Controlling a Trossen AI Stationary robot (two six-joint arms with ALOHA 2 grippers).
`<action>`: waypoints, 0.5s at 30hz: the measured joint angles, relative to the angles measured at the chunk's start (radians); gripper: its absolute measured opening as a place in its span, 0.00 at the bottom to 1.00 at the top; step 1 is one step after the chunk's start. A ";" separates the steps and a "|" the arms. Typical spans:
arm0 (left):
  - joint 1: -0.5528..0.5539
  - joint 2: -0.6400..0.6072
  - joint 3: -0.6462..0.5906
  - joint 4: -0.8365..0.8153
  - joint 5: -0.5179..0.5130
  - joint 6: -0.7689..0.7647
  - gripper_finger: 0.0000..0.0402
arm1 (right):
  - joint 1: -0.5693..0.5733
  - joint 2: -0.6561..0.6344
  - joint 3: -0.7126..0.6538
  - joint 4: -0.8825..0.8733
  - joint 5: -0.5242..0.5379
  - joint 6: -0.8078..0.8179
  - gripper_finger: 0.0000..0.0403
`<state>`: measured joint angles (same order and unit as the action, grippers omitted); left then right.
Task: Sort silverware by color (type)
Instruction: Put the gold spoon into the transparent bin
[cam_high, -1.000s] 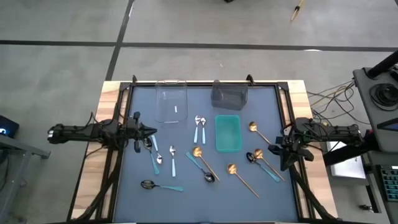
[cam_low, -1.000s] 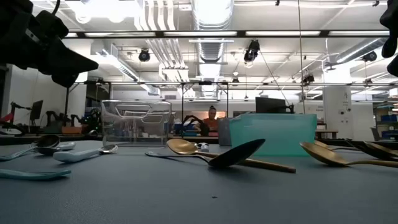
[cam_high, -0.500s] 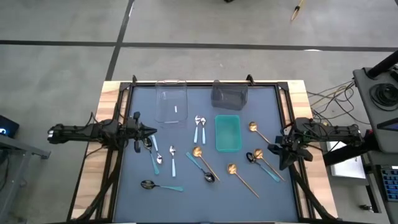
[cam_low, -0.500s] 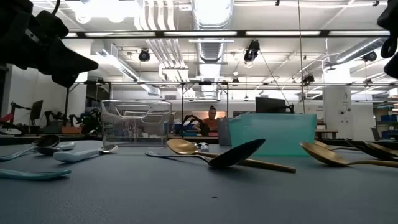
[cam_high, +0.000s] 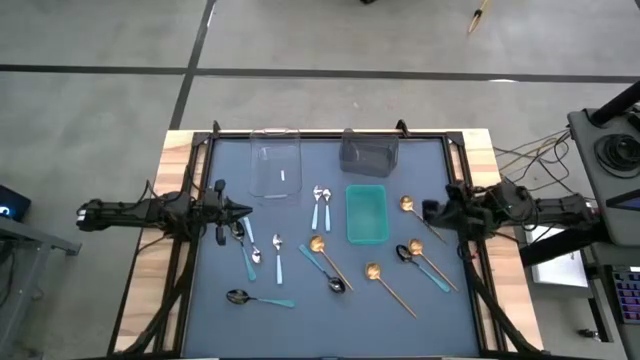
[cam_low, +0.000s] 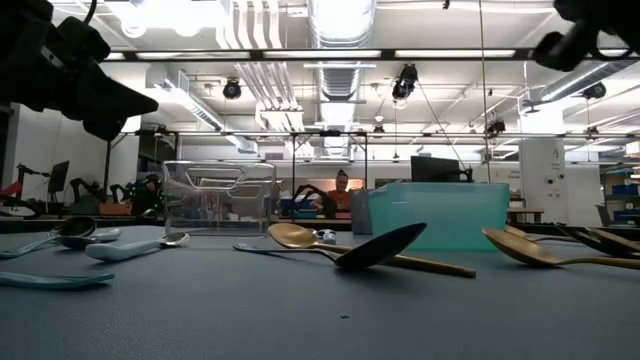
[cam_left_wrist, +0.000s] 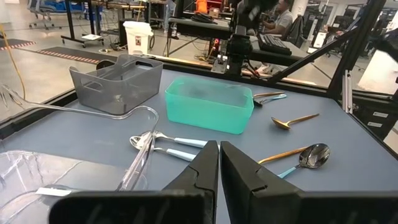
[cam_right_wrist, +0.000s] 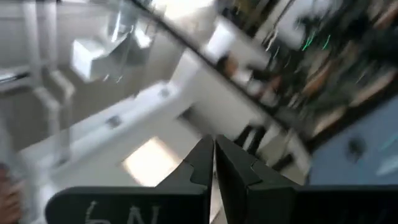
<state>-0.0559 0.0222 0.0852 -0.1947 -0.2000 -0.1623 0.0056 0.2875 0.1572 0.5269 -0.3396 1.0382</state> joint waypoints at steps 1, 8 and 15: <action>0.000 0.000 0.000 0.000 0.000 0.000 0.00 | -0.001 0.034 0.025 -0.004 0.031 -0.035 0.02; 0.000 0.000 0.000 0.000 0.000 0.000 0.00 | -0.002 0.305 0.294 -0.218 0.159 -0.366 0.02; 0.000 0.000 0.000 0.000 0.000 0.000 0.00 | -0.006 0.536 0.623 -0.631 0.445 -0.441 0.02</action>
<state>-0.0559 0.0219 0.0850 -0.1944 -0.1999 -0.1620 -0.0009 0.8233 0.7799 -0.1038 0.1055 0.5970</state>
